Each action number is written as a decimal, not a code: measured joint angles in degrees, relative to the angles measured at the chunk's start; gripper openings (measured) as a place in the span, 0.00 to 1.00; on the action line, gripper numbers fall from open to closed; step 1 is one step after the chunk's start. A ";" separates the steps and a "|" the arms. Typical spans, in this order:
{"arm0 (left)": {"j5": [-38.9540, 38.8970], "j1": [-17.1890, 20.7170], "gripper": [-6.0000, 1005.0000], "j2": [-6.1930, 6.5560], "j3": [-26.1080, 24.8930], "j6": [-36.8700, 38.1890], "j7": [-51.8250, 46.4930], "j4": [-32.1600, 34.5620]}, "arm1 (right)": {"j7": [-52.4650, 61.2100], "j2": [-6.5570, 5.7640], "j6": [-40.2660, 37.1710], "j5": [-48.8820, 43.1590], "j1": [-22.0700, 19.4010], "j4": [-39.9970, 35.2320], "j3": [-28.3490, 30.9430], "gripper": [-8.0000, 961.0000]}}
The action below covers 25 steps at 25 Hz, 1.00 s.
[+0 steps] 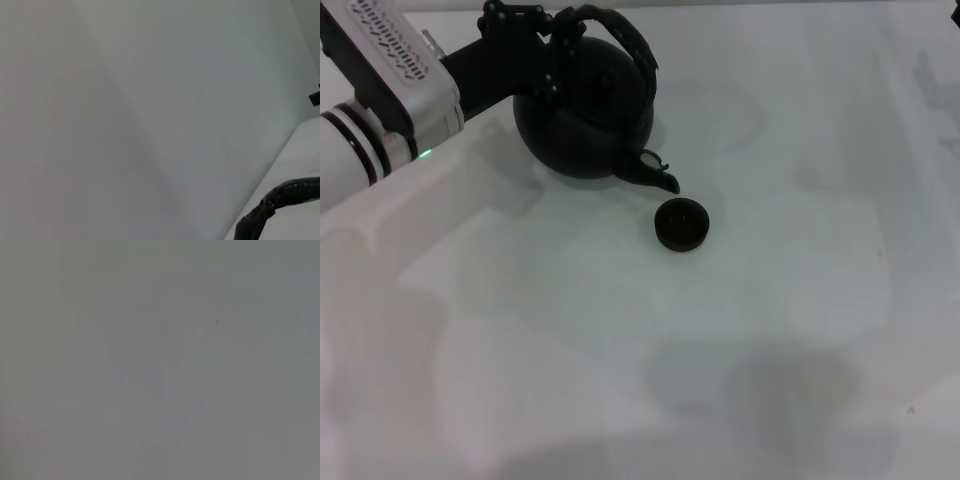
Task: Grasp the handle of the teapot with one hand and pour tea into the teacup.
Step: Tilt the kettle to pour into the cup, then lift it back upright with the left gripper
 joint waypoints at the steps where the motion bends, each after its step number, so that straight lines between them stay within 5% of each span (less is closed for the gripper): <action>1: 0.24 -0.07 0.11 -0.02 0.00 -0.22 0.15 0.00 | 0.15 0.00 0.00 0.00 0.00 0.01 0.00 0.88; 25: 4.15 -2.21 0.11 0.25 0.00 -0.52 2.63 -0.42 | 0.22 0.00 0.01 -0.04 0.00 0.74 0.00 0.88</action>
